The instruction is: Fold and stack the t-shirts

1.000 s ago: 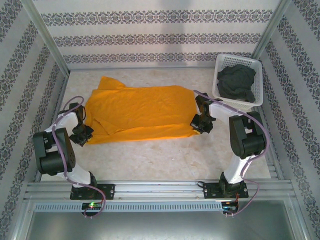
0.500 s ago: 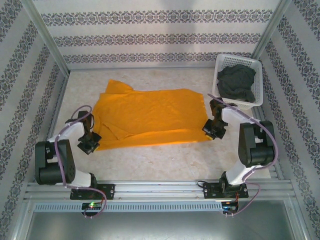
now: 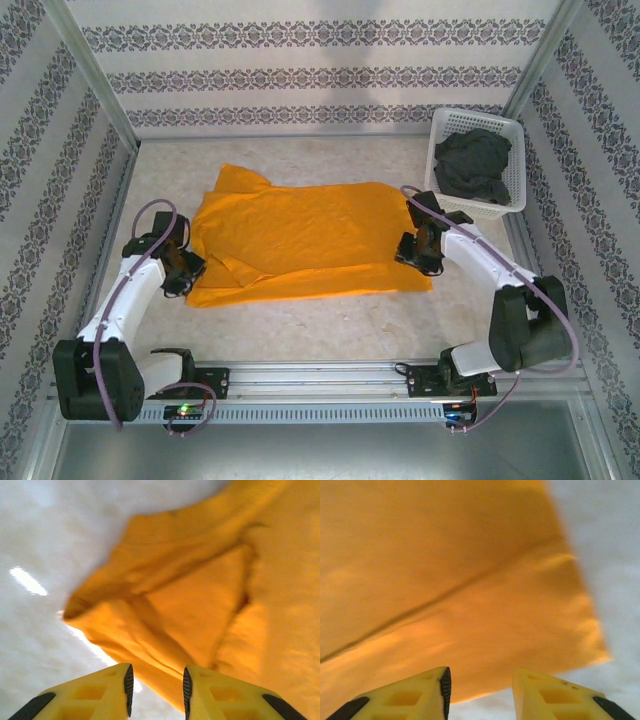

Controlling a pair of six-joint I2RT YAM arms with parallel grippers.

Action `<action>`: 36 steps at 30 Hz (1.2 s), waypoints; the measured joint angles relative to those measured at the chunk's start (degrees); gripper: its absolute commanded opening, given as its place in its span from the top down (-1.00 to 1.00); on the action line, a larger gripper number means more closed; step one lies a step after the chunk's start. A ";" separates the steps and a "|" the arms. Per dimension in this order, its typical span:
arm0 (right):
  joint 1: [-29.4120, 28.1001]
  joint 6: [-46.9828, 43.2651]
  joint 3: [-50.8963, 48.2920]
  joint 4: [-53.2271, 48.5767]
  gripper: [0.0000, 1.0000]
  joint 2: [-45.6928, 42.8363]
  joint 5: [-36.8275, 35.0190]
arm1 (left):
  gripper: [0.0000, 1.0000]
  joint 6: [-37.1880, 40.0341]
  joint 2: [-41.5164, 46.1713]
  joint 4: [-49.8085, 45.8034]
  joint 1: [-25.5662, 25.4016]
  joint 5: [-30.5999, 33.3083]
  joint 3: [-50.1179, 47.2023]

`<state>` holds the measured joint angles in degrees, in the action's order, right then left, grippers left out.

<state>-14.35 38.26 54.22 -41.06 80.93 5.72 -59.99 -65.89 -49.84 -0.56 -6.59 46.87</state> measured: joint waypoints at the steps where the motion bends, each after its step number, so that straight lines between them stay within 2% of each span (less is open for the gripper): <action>1: -0.74 -0.15 -0.31 3.54 0.20 -0.68 3.69 | 0.20 -2.23 0.26 1.27 -2.49 -0.79 -0.33; 5: -3.87 0.44 -0.59 17.31 0.17 1.27 18.21 | 0.19 -12.81 -1.90 8.79 -12.70 -3.98 -4.42; 8: -7.08 0.50 0.42 21.79 0.16 3.39 23.78 | 0.19 -18.60 -6.01 12.68 -17.07 -5.11 -5.51; 11: -8.57 0.83 0.44 24.44 0.16 3.65 26.64 | 0.21 -21.81 -10.34 16.61 -19.37 -5.33 -5.49; 17: -8.26 1.01 0.07 25.88 0.17 3.26 27.78 | 0.27 -23.87 -14.73 19.52 -20.13 -4.79 -5.40; 22: -7.74 1.44 -1.64 25.92 0.19 1.92 27.91 | 0.46 -23.82 -15.28 19.50 -20.13 -3.21 -4.66; 28: -7.52 2.08 -2.67 25.92 0.22 0.79 28.04 | 1.00 -22.27 -16.57 19.78 -20.13 -1.11 -2.10; 36: -6.34 2.08 -2.80 25.86 0.28 0.11 28.06 | 1.00 -18.99 -19.19 19.39 -20.13 -0.85 0.96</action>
<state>-20.69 40.34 51.42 -15.20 81.03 33.78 -78.98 -85.08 -30.46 -20.69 -7.44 47.83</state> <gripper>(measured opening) 0.373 0.060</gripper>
